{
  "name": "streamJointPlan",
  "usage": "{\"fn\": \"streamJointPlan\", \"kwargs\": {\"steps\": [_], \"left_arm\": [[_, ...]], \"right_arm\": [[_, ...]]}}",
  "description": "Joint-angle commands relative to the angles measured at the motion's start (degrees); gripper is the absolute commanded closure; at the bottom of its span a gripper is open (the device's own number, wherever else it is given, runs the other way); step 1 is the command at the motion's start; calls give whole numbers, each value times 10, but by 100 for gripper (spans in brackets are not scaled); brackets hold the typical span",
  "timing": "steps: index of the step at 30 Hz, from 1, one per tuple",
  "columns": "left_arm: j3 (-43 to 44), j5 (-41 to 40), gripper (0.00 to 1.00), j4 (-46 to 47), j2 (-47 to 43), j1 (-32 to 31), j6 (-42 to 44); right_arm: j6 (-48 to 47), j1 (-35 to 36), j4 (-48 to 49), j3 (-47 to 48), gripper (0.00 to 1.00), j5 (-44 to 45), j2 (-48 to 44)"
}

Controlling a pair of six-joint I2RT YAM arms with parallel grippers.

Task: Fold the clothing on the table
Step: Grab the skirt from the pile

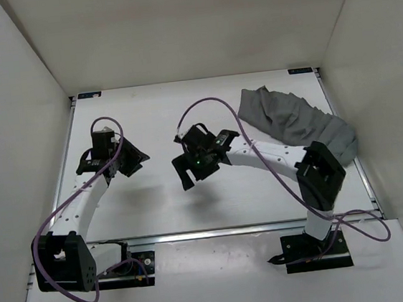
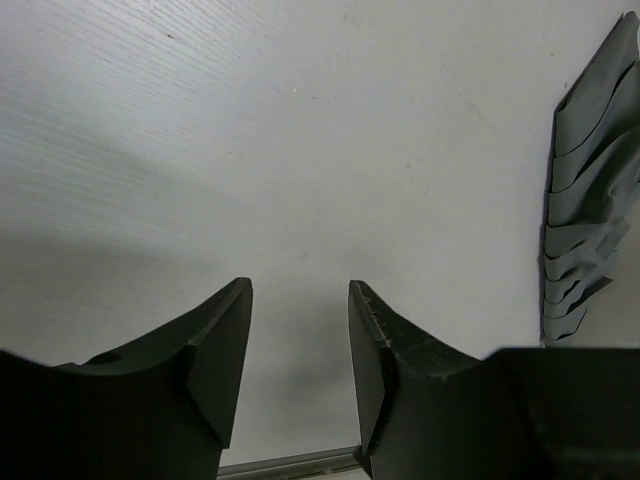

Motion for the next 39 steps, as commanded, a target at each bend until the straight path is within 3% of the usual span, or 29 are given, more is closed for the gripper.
{"fn": "streamJointPlan", "kwargs": {"steps": [1,4,6,8,9,10,11,12,13,14,15,17,19,25,28,29,31,32,35,39], "left_arm": [[5,-4,46,-10,-19,-4,11],[-1,5,45,-1,-14,1,8],[-3,5,46,3,-9,-7,7],[-9,9,46,2,-7,-13,4],[-7,8,46,8,-6,-14,5],[-6,7,46,12,-3,-15,1],[-6,5,46,11,-2,-15,0],[-5,5,46,11,1,-19,-1],[-4,7,46,10,5,-17,1],[0,5,46,11,7,-24,1],[-1,9,46,11,9,-27,2],[1,3,46,12,11,-28,0],[-5,3,46,15,15,-29,1],[5,4,46,7,14,-26,4],[10,5,46,1,13,-19,6],[11,4,46,-3,10,-20,7],[11,5,46,-3,8,-15,9],[12,4,48,-5,7,-11,11],[20,5,55,-12,0,-7,17],[28,8,54,-17,-13,1,17]], "right_arm": [[1,-34,-23,12,22,34,13],[-24,-127,-24,-22,19,50,-30],[-39,-214,-12,-66,33,68,-62],[-52,-353,-4,-89,63,68,-70],[-49,-385,1,-99,72,63,-75],[-44,-455,4,-111,72,67,-73],[-41,-515,5,-114,83,72,-76],[-44,-541,16,-125,86,75,-73],[-42,-601,19,-131,84,82,-67],[-37,-614,23,-129,80,113,-64],[-43,-632,26,-136,64,130,-59],[-39,-647,29,-130,49,175,-42],[-35,-660,23,-122,43,190,-7],[-36,-668,17,-93,39,163,79],[-46,-646,5,-73,43,138,99],[-46,-640,-2,-66,48,130,102],[-48,-613,-9,-60,88,106,99],[-49,-602,-16,-53,100,94,88],[-71,-508,-34,-31,100,74,28],[-79,-386,-99,60,100,76,-52]]}}
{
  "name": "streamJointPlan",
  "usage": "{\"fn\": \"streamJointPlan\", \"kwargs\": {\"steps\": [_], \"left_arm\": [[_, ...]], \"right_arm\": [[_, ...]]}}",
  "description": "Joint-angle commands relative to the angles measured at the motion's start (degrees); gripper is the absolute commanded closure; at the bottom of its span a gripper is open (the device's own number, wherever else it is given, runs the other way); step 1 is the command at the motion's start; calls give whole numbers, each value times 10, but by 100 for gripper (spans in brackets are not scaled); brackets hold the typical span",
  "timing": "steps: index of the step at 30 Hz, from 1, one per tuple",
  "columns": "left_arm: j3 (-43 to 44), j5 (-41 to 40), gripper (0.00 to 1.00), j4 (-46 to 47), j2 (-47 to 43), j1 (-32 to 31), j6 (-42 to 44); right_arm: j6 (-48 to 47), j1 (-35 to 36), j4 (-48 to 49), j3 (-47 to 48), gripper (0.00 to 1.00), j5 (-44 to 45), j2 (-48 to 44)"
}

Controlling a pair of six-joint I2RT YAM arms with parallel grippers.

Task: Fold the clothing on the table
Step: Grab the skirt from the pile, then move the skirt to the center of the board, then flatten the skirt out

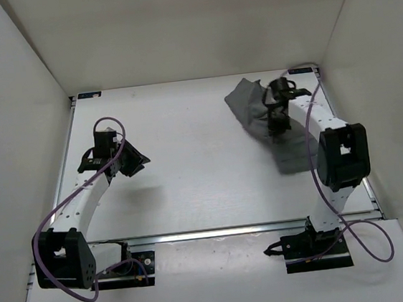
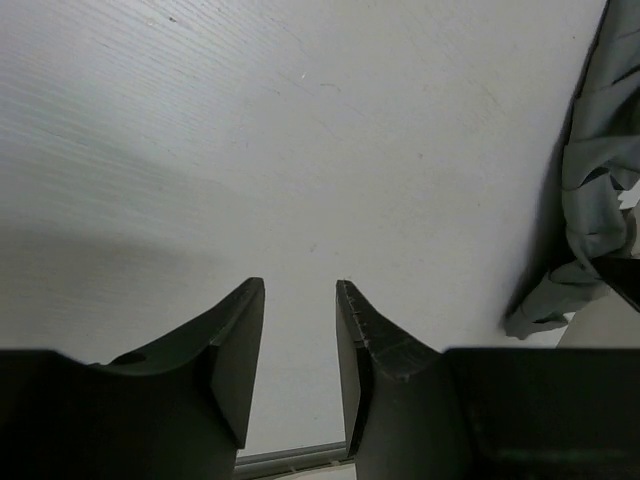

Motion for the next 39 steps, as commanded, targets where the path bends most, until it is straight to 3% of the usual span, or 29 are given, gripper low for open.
{"fn": "streamJointPlan", "kwargs": {"steps": [1,4,7,12,16,17,18,19,21,27,30,34,39], "left_arm": [[27,9,54,-9,-28,11,7],[43,9,53,-22,-43,27,11],[64,8,53,-38,-63,43,12],[116,-5,52,-77,-52,44,31],[111,-5,50,-73,-52,38,34],[111,1,50,-77,-50,28,41],[112,-4,50,-78,-42,14,42],[109,-3,50,-76,-31,4,41],[120,-8,48,-89,-17,-59,46],[65,-65,46,-44,-13,-288,-42],[37,-80,46,1,9,-371,-85],[61,-99,42,12,91,-415,-81],[103,-159,40,15,175,-446,-85]], "right_arm": [[-14,116,-57,106,100,-26,-106],[10,175,-101,187,100,-21,-144],[48,173,-108,235,100,-72,-156],[81,132,-97,185,100,-127,-144],[75,99,-181,119,100,-77,-118],[71,92,-177,101,90,-67,-120],[63,83,-171,68,70,-67,-124],[59,76,-164,37,60,-56,-134],[43,73,-153,6,55,-23,-154],[18,90,-129,-84,53,14,-232],[19,113,-104,-144,52,-12,-276],[38,108,-76,-221,52,-8,-293],[33,78,-60,-237,52,-13,-290]]}}
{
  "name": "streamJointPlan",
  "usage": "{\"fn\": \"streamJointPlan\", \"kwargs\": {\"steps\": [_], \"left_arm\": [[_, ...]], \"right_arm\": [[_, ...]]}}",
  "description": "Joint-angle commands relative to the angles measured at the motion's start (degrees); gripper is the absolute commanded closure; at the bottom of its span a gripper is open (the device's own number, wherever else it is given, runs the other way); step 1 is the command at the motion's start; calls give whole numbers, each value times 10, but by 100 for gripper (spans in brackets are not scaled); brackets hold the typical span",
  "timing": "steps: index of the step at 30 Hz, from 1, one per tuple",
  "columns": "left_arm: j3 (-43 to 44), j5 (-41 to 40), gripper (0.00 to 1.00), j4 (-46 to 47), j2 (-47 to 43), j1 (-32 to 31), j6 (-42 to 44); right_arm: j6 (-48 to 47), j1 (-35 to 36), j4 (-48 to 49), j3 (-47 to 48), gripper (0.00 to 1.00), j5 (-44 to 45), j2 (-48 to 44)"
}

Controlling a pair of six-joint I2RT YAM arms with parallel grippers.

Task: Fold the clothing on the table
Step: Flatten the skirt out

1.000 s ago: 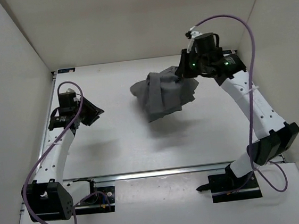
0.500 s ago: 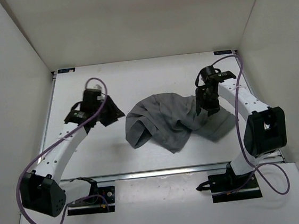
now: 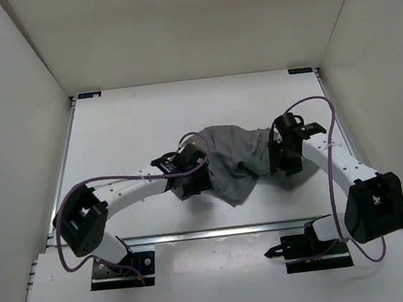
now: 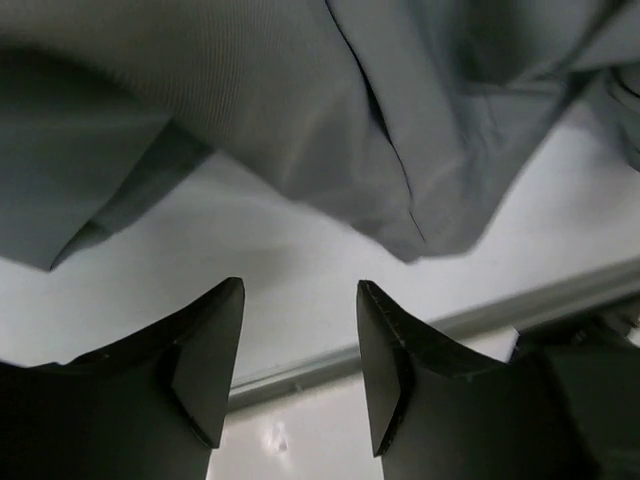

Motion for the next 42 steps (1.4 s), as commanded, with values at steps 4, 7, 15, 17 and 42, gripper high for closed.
{"fn": "streamJointPlan", "kwargs": {"steps": [4,7,15,17,42], "left_arm": [[37,-83,39,36,62,-24,-44],[51,-123,37,45,95,-26,-55],[118,-163,97,30,158,8,-37],[127,-155,100,27,162,20,-26],[134,86,100,-152,-179,282,159]], "right_arm": [[-1,-28,38,10,52,5,8],[-3,-30,55,-10,52,21,26],[12,-43,85,-58,50,16,83],[10,-57,98,-61,58,10,104],[-38,-138,-12,189,100,-93,-63]]}}
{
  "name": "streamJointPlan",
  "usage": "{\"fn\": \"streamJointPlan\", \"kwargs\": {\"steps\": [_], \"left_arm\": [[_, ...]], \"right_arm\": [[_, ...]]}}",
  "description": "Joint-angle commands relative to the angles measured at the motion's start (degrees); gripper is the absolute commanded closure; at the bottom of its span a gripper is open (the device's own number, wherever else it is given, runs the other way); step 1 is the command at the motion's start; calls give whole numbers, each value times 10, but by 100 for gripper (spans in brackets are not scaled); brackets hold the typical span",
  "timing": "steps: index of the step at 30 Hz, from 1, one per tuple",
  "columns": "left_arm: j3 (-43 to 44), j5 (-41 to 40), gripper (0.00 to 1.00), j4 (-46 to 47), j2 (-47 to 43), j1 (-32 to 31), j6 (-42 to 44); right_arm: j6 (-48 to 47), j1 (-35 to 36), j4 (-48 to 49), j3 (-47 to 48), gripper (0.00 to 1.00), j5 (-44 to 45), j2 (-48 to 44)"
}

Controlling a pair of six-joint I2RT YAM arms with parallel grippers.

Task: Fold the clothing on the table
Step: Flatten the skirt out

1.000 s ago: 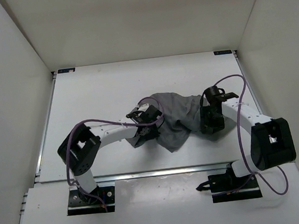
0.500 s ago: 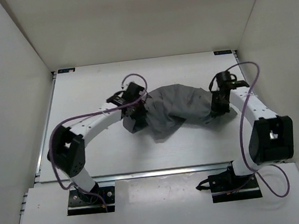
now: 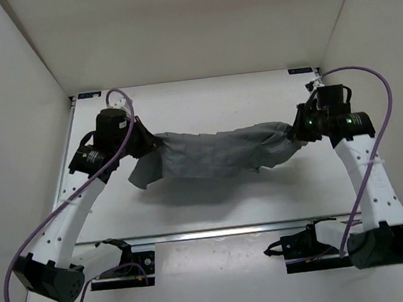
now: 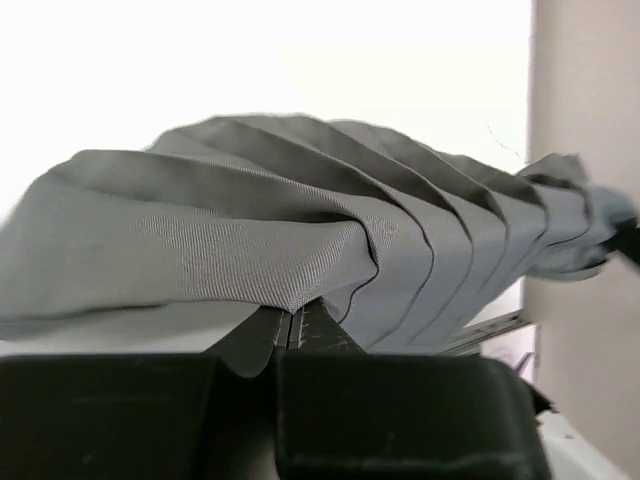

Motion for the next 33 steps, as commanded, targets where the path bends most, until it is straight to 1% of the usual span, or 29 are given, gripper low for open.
{"fn": "streamJointPlan", "kwargs": {"steps": [1,2,3,4,5,6,7,8,9,10,11,13,15,17,18,19,20,21,22,24,27,30,33], "left_arm": [[-54,20,100,-7,34,13,27],[-78,21,100,3,42,14,25],[-88,26,100,20,55,9,25],[-112,21,100,36,69,10,27],[-134,20,99,44,78,8,25],[-143,16,91,64,95,11,26],[-160,15,68,85,112,14,23],[-168,19,63,99,129,27,20],[-170,27,59,104,136,37,21],[-172,36,52,116,148,43,24],[-162,34,47,115,155,48,25],[-153,44,43,112,154,43,34],[-157,39,41,115,145,28,27],[-175,35,41,120,132,14,13],[-188,36,41,124,131,6,3],[-196,33,41,129,125,-6,-10],[-213,24,41,142,114,-15,-17],[-226,17,41,153,110,-27,-28],[-239,10,41,156,107,-38,-41],[-256,0,40,173,103,-51,-48],[-266,-12,41,181,113,-62,-55],[-265,-32,40,188,129,-71,-56],[-257,-49,40,193,147,-83,-53]], "right_arm": [[2,-11,31,42,100,-5,87],[2,-14,34,51,100,-16,105],[1,-15,45,72,100,-19,147],[0,-15,42,97,100,-18,188],[3,-11,39,111,99,-3,209],[-1,-9,38,123,92,4,243],[1,-7,34,141,84,12,274],[-2,-6,36,152,68,18,287],[-1,-2,33,160,60,39,307],[-2,6,33,171,55,54,318],[-11,12,27,181,52,68,324],[-13,29,20,183,50,88,324],[-14,35,16,146,50,80,310],[-2,40,38,97,50,73,283],[2,48,42,67,51,83,276],[16,60,47,50,50,122,252],[35,69,66,16,49,149,213],[41,72,74,-14,50,196,198],[55,69,94,-29,50,221,149],[81,40,145,-82,50,231,44],[86,-29,183,-111,49,216,-47],[80,-36,173,-99,47,239,-53],[97,-48,177,-107,49,188,-60]]}}
